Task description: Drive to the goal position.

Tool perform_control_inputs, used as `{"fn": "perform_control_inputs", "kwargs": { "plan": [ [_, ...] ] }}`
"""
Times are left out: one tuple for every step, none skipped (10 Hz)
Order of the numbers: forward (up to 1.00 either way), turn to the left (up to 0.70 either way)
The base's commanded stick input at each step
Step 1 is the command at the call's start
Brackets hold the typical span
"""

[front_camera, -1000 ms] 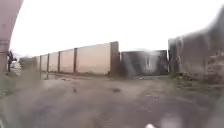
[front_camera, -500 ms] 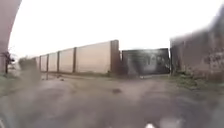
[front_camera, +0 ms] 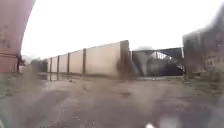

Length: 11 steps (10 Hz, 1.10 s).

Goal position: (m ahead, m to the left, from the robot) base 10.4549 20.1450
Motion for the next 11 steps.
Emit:
{"fn": "perform_control_inputs", "kwargs": {
  "plan": [
    [0.5, 0.12],
    [0.5, 0.04],
    [0.5, 0.02],
    [0.5, 0.02],
    [0.5, 0.02],
    [0.5, 0.02],
    [0.5, 0.02],
    [0.5, 0.02],
    [0.5, 0.02],
    [0.5, 0.02],
    [0.5, 0.02]
  ]
}}
